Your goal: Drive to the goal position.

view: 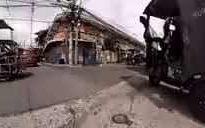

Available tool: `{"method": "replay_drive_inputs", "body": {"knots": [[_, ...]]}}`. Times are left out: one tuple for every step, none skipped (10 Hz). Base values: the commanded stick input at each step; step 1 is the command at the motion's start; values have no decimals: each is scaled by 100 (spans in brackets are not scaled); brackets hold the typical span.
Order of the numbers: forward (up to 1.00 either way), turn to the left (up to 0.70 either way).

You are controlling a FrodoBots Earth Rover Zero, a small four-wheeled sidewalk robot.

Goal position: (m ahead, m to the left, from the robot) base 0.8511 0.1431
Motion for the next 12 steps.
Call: {"method": "replay_drive_inputs", "body": {"knots": [[46, -23], [29, -15], [13, -7], [2, 0], [14, 0], [26, 0], [38, 0], [50, 0], [62, 0], [70, 0], [70, 0], [70, 0]]}}
